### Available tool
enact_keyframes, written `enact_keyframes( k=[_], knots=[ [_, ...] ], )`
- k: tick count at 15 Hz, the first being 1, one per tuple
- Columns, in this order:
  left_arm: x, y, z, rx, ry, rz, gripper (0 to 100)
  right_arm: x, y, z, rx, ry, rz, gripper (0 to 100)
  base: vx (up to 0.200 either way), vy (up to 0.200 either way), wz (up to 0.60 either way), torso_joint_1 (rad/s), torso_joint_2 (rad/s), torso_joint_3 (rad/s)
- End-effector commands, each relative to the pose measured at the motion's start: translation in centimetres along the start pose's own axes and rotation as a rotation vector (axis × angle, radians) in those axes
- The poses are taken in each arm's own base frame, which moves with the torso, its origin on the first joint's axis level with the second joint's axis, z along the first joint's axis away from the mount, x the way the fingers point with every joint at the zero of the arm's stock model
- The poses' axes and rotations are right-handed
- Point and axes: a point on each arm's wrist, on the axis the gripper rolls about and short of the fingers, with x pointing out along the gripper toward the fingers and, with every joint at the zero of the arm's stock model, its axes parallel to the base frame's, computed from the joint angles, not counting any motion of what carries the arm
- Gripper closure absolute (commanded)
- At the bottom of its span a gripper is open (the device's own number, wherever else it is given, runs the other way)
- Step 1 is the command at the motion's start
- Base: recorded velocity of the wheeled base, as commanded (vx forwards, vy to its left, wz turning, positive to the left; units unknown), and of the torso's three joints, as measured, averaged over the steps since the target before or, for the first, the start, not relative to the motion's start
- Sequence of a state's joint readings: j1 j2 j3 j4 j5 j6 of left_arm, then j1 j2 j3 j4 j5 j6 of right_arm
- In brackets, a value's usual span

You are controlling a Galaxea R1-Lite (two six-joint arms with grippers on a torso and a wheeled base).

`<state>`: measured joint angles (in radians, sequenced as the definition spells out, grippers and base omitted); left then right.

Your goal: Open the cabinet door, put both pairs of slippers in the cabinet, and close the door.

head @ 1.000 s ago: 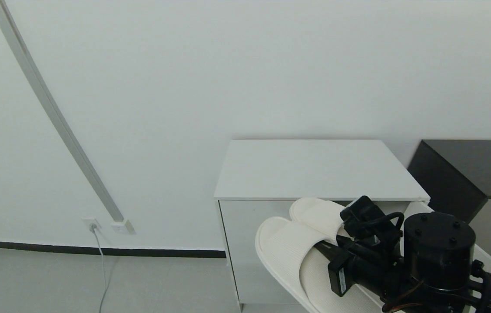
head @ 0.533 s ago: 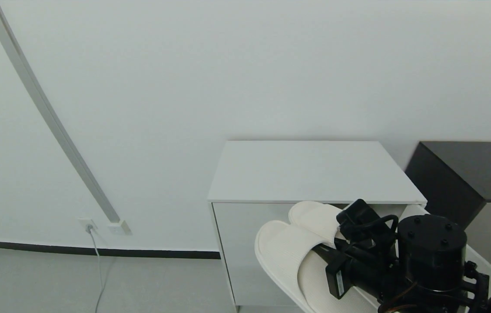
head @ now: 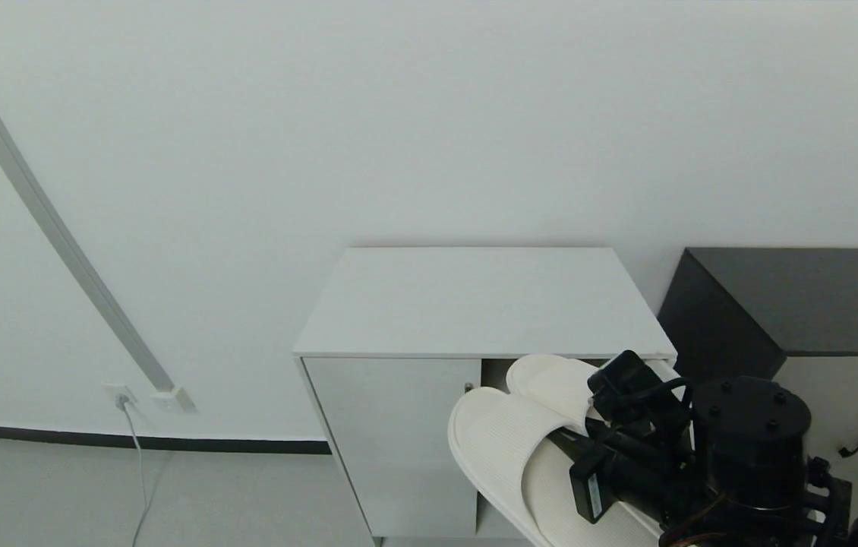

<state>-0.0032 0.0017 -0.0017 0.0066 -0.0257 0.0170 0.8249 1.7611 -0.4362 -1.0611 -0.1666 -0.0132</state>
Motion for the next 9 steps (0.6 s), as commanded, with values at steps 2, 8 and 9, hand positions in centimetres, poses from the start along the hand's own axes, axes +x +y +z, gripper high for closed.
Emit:
enact_keyframes(
  k=[2, 8, 9],
  knots=[
    [0.0, 0.0, 0.0, 0.0, 0.0, -0.002, 100, 0.07, 0.02, -0.23, -0.002, 0.009, 0.0, 100, 0.0, -0.2, 0.0, 0.005, 0.0, 0.002],
    [0.0, 0.0, 0.0, 0.0, 0.0, -0.002, 100, 0.07, 0.07, -0.3, -0.003, 0.012, 0.001, 100, 0.0, 0.0, 0.0, 0.0, 0.0, 0.0],
    [0.0, 0.0, 0.0, 0.0, 0.0, -0.002, 100, 0.05, 0.06, -0.34, -0.003, 0.014, 0.001, 100, 0.0, 0.0, -0.6, 0.002, 0.0, 0.002]
  ],
)
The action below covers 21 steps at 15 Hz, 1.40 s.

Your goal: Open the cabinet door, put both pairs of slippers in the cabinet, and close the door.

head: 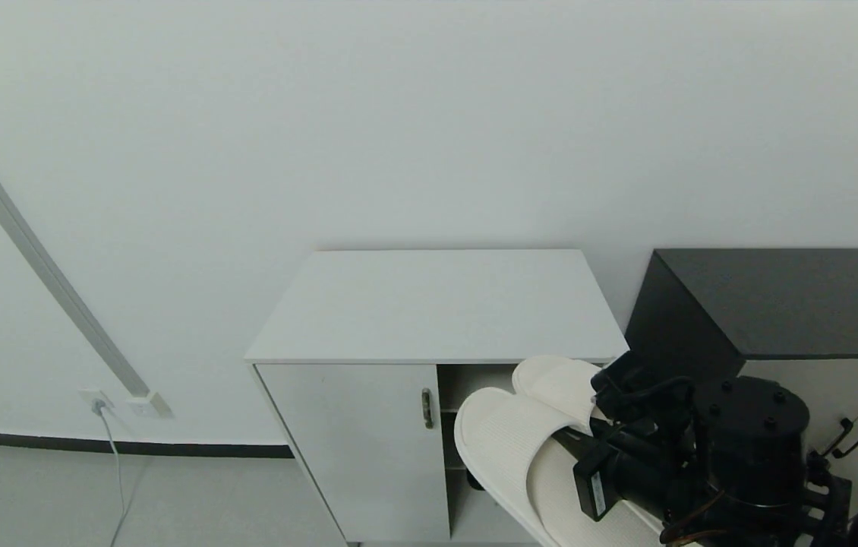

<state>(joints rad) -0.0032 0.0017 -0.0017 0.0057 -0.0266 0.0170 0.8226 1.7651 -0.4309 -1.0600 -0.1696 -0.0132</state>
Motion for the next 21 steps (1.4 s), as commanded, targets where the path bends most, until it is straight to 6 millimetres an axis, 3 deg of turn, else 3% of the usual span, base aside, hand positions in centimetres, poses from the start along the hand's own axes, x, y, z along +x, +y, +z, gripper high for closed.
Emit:
enact_keyframes(
  k=[1, 16, 21],
  knots=[
    [0.0, 0.0, -0.01, 0.0, 0.0, -0.001, 100, 0.01, 0.13, -0.14, -0.003, 0.005, 0.007, 100, 0.0, 0.0, -0.6, 0.022, 0.01, -0.007],
    [0.0, 0.0, -0.01, 0.0, 0.0, 0.001, 100, -0.03, 0.55, -0.35, -0.008, 0.013, 0.023, 100, 0.0, 0.0, 0.0, 0.0, 0.0, 0.0],
    [0.0, 0.0, -0.01, 0.0, 0.0, 0.001, 100, -0.09, 0.7, -0.43, -0.011, 0.015, 0.029, 100, 0.0, 0.0, 0.0, -0.137, 0.32, 0.173]
  ],
)
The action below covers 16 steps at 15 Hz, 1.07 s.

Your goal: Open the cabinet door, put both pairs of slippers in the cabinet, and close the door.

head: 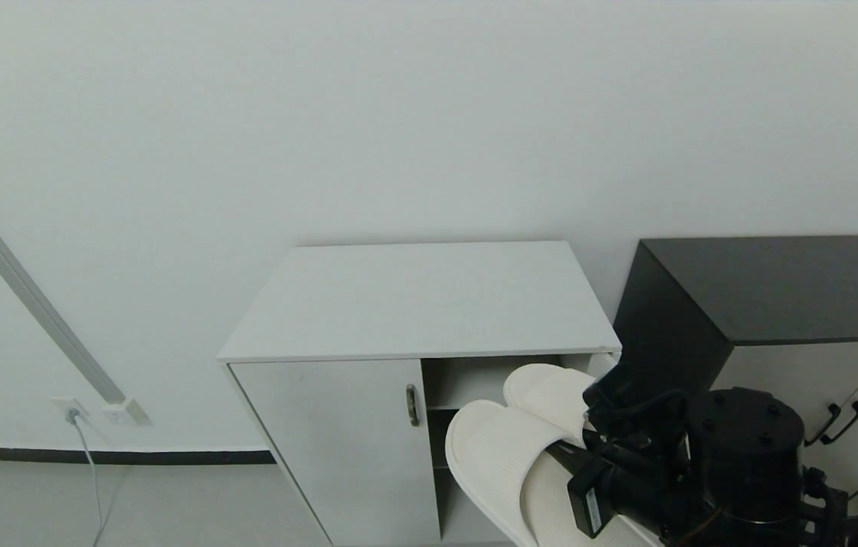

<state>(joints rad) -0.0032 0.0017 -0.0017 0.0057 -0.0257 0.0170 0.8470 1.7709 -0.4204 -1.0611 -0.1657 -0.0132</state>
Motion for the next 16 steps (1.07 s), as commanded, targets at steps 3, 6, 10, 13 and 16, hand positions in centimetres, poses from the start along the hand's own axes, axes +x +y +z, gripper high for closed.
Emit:
enact_keyframes(
  k=[3, 6, 10, 13, 16],
  knots=[
    [0.0, 0.0, -0.01, 0.0, 0.0, 0.0, 100, 0.28, 0.09, -0.37, -0.004, 0.016, 0.001, 100, 0.0, 0.0, 0.0, -0.159, 0.36, 0.204],
    [0.0, 0.0, -0.01, 0.0, 0.0, 0.0, 100, 0.39, 0.11, -0.49, -0.004, 0.02, 0.002, 100, 0.0, 0.0, 0.0, -0.167, 0.38, 0.212],
    [0.0, 0.0, -0.01, 0.0, 0.0, -0.002, 100, 0.44, 0.12, -0.49, -0.004, 0.02, 0.003, 100, 0.0, 0.0, 0.0, -0.199, 0.46, 0.257],
    [0.0, 0.0, -0.01, 0.0, 0.0, 0.0, 100, 0.55, 0.13, -0.62, -0.005, 0.025, 0.002, 100, 0.0, 0.0, 0.0, -0.227, 0.56, 0.323],
    [0.0, 0.0, -0.01, 0.0, 0.0, 0.0, 100, 0.73, 0.17, -0.81, -0.005, 0.023, 0.002, 100, 0.0, 0.0, 0.0, -0.217, 0.54, 0.32]
  ],
)
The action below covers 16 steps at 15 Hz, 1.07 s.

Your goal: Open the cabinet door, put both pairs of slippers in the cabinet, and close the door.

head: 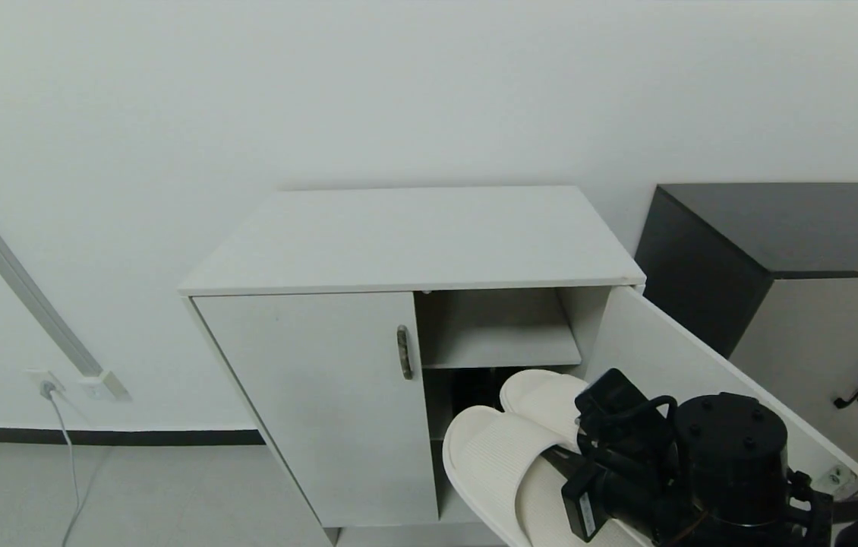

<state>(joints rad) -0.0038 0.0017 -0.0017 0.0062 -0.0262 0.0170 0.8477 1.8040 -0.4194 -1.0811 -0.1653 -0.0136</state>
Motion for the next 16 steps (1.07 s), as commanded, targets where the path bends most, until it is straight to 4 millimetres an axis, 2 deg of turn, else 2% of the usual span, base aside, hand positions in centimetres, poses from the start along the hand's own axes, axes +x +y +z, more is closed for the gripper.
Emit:
enact_keyframes(
  k=[1, 9, 16],
  knots=[
    [0.0, 0.0, 0.0, 0.0, 0.0, 0.001, 100, 0.21, 0.05, -0.24, -0.002, 0.008, 0.0, 100, 0.0, 0.0, 0.0, -0.207, 0.52, 0.32],
    [0.0, 0.0, 0.0, 0.0, 0.0, 0.001, 100, 0.46, 0.19, -0.88, -0.003, 0.0, 0.002, 100, 0.0, 0.0, 0.0, -0.177, 0.5, 0.323],
    [0.0, 0.0, 0.0, 0.0, 0.0, 0.001, 100, 0.5, 0.45, -1.09, -0.005, -0.004, 0.007, 100, 0.0, 0.0, 0.0, -0.113, 0.46, 0.343]
  ],
)
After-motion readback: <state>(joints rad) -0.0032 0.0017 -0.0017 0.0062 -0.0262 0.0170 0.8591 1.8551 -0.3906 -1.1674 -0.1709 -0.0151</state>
